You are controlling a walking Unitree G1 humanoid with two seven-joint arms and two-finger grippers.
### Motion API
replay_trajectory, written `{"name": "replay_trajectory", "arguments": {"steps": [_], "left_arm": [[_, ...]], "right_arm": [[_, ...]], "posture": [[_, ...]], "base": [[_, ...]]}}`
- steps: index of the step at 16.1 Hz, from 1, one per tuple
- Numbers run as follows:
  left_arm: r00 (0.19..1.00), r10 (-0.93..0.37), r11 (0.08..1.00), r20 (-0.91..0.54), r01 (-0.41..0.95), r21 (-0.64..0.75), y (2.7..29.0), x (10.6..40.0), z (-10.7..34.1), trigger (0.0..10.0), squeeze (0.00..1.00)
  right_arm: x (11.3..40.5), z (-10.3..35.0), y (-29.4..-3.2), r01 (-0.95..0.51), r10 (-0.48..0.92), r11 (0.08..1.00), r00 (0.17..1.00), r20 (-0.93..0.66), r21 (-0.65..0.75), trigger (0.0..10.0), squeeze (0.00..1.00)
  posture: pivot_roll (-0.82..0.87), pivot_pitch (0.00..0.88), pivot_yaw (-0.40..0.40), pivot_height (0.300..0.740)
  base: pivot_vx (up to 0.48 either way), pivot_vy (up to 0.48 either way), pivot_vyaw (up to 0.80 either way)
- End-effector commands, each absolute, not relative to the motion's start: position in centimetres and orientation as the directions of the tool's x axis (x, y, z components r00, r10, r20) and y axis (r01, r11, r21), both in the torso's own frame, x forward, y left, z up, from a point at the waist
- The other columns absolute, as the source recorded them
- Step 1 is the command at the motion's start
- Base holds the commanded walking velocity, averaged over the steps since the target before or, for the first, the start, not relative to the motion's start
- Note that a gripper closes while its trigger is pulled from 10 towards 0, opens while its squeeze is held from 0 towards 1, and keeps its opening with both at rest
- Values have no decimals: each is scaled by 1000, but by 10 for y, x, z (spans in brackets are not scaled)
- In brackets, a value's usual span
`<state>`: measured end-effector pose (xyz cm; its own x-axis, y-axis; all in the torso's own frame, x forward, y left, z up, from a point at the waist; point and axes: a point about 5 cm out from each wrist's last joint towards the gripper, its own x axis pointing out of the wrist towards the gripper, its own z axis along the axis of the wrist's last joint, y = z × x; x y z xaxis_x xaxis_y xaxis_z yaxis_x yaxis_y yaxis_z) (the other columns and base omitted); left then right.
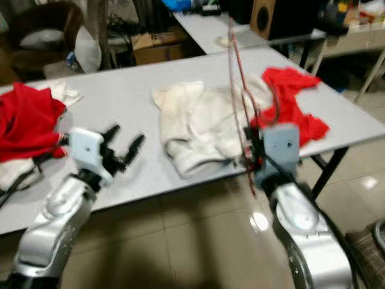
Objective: Hang hanger
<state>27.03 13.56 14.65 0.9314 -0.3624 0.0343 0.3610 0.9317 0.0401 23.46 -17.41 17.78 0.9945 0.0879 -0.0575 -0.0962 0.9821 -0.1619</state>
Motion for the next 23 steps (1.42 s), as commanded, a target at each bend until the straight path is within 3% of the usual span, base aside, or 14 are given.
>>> {"name": "replay_trajectory", "arguments": {"steps": [1, 4, 6, 8, 12, 20, 21, 22, 23], "left_arm": [[928, -373, 927, 27, 370, 66, 139, 274, 149, 10000, 0], [834, -551, 826, -34, 551, 118, 119, 275, 138, 10000, 0], [795, -598, 786, -104, 606, 119, 111, 281, 127, 10000, 0], [753, -637, 744, -164, 657, 121, 102, 292, 116, 10000, 0], [692, -678, 674, -248, 720, 166, 81, 307, 95, 10000, 0], [761, -576, 688, -299, 649, 326, 68, 328, 78, 10000, 0], [770, -572, 701, -284, 638, 318, 68, 328, 79, 6980, 0], [780, -567, 719, -264, 625, 305, 68, 330, 80, 2431, 0], [789, -567, 735, -235, 614, 287, 69, 331, 83, 0, 0]], "right_arm": [[234, 178, -175, -92, 82, 982, 995, -64, -163, 10000, 0], [231, 179, -209, 94, -105, 976, 993, -51, -196, 10000, 0], [227, 176, -224, 164, -183, 959, 981, -64, -232, 10000, 0], [222, 174, -235, 198, -225, 948, 971, -82, -248, 10000, 0], [219, 176, -230, 171, -200, 947, 976, -83, -274, 10000, 0], [210, 175, -223, 154, -189, 946, 977, -99, -285, 10000, 0], [211, 175, -223, 153, -188, 946, 977, -99, -286, 10000, 0], [212, 175, -223, 149, -184, 947, 978, -98, -286, 10000, 0], [213, 175, -221, 141, -175, 948, 980, -98, -285, 10000, 0]], "posture": [[-156, 0, 107, 740], [-175, 0, 113, 740], [-187, 0, 114, 740], [-200, 0, 114, 740], [-234, 13, 128, 740], [-277, 38, 164, 740], [-277, 38, 164, 740], [-277, 38, 164, 740], [-277, 38, 164, 740]], "base": [[0, 0, 0], [0, 0, 0], [0, 0, 0], [0, 0, 0], [0, 0, 0], [0, 0, 0], [0, 0, 0], [0, 0, 0], [0, 0, 0]]}}
